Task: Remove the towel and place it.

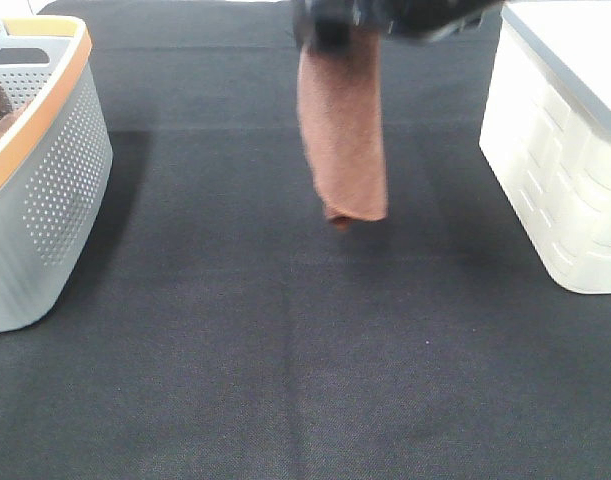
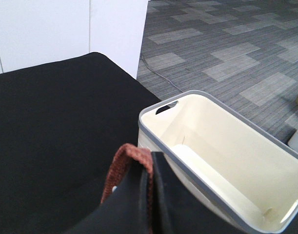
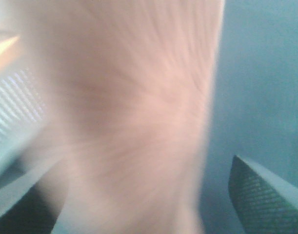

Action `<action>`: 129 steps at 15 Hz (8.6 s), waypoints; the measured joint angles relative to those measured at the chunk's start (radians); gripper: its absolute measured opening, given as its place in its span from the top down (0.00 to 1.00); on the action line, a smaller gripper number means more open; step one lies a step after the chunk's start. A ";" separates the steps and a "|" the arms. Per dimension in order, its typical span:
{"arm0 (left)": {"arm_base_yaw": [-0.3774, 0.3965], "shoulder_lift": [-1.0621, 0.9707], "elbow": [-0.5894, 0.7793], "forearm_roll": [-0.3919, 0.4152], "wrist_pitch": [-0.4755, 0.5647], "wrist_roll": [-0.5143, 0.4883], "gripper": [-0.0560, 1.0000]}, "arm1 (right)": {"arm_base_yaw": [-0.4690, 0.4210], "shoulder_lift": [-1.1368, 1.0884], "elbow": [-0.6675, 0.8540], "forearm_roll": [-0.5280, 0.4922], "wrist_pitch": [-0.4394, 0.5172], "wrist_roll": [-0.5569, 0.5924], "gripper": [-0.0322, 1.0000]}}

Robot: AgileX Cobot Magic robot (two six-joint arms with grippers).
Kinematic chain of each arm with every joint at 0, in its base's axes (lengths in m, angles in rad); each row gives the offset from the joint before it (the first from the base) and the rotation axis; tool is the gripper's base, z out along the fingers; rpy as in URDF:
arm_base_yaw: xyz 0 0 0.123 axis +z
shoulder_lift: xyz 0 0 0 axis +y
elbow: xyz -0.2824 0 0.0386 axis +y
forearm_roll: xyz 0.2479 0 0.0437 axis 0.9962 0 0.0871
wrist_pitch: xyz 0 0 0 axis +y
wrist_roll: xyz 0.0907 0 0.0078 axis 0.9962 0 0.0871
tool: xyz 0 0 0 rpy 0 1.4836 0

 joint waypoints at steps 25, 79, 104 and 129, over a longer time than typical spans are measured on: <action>-0.005 0.024 -0.014 -0.079 -0.017 0.082 0.95 | 0.074 0.193 -0.057 0.028 0.007 -0.090 0.31; -0.005 0.000 -0.016 0.156 0.121 0.076 0.95 | 0.074 0.097 -0.058 -0.210 0.340 0.109 0.31; 0.044 -0.035 -0.024 0.311 0.269 0.050 0.95 | 0.074 0.026 -0.058 -0.140 0.416 0.043 0.97; 0.129 0.061 0.255 0.582 0.100 -0.001 0.95 | -0.243 0.144 -0.058 0.035 -0.050 -0.357 0.97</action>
